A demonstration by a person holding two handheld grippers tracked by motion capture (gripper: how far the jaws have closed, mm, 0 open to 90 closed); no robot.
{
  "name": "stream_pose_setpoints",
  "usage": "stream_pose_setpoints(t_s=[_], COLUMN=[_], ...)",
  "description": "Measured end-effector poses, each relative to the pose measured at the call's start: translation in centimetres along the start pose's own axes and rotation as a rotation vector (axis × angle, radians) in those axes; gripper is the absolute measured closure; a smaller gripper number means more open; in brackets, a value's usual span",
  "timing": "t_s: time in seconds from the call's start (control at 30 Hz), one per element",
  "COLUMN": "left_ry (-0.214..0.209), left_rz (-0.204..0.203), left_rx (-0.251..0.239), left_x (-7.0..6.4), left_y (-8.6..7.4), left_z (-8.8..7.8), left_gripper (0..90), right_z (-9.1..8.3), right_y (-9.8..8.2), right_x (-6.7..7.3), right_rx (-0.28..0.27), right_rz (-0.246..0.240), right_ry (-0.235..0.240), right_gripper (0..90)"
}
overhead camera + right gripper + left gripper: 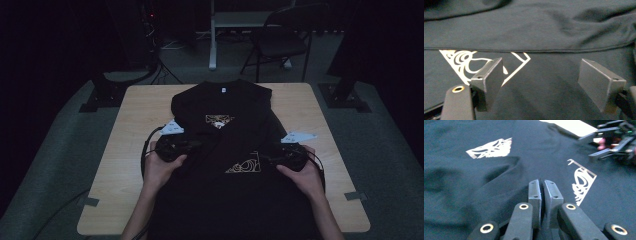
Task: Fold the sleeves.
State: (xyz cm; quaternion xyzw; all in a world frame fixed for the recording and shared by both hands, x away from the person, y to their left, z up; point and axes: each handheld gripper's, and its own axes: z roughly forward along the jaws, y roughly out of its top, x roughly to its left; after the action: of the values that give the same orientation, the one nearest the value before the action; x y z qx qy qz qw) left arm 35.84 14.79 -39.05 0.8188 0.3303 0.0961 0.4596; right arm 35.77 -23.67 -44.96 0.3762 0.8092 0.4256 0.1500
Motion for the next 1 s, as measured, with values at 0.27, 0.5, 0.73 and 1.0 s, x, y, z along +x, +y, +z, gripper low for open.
stream_pose_setpoints(t_s=[0.27, 0.5, 0.73, 1.0], left_ry=[-0.09, -0.16, -0.206, -0.295], left_rz=[0.048, 0.094, 0.122, 0.167], left_rx=[-0.002, 0.003, 0.03, 0.052], left_x=[-2.9, -5.5, -7.6, -11.2], left_y=[2.0, 3.2, 3.5, 3.7], left_z=[2.7, 4.9, 6.7, 9.1], left_gripper=[85.6, 85.6, 85.6, 85.6], right_z=[0.5, 0.6, 0.7, 0.8], right_y=[0.3, 0.3, 0.4, 0.6], right_x=[-1.6, -2.4, -2.8, -3.3], right_rx=[0.038, 0.042, 0.046, 0.053], right_rz=[-0.024, -0.008, -0.003, 0.006], right_ry=[-0.051, -0.06, -0.06, -0.087], right_gripper=[20.5, 20.5, 20.5, 20.5])
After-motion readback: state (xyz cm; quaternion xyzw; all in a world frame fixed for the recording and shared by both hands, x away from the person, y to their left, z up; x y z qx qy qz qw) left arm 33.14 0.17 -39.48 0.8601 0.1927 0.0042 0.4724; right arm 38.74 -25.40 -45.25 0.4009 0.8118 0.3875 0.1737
